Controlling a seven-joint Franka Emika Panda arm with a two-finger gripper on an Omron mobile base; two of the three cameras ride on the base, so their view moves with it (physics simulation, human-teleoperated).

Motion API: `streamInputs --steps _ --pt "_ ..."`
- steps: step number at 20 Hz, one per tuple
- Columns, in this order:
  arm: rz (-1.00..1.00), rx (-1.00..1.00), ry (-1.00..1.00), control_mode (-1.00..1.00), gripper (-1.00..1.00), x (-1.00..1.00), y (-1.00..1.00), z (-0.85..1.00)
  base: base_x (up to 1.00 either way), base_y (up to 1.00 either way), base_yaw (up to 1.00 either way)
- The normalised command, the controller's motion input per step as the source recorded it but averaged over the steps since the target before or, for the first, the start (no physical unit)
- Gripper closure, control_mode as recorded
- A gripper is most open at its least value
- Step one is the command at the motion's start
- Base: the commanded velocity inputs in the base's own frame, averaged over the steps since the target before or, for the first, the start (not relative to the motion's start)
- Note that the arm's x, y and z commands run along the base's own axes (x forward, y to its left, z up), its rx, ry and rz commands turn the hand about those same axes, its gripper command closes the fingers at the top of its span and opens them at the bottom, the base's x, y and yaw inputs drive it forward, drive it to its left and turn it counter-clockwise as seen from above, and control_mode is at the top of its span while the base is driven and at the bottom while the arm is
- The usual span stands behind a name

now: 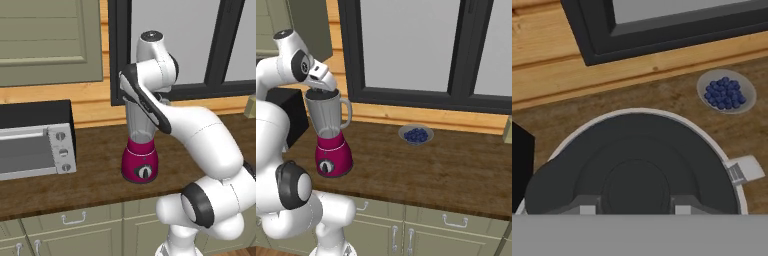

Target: Close the lid blender by securely placing the lid on top.

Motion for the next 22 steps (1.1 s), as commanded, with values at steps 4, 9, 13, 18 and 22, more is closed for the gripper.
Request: streamInputs --steps 4,9,13,18,22 --pt "0.00 -0.04 0.03 -1.00 1.00 -0.03 0.05 -0.69 0.00 0.00 0.00" --pt "0.03 -0.05 0.07 -1.00 1.00 -0.14 0.05 -0.89 0.00 0.00 0.00" --pt "0.07 -0.05 0.09 -1.00 -1.00 -0.20 0.09 -0.83 0.00 0.00 0.00" --pt "0.08 -0.02 0.09 -1.00 -1.00 -0.31 0.00 -0.69 0.00 0.00 0.00" --pt "0.09 0.00 0.10 -1.00 -1.00 -0.43 0.00 -0.53 0.00 0.00 0.00"
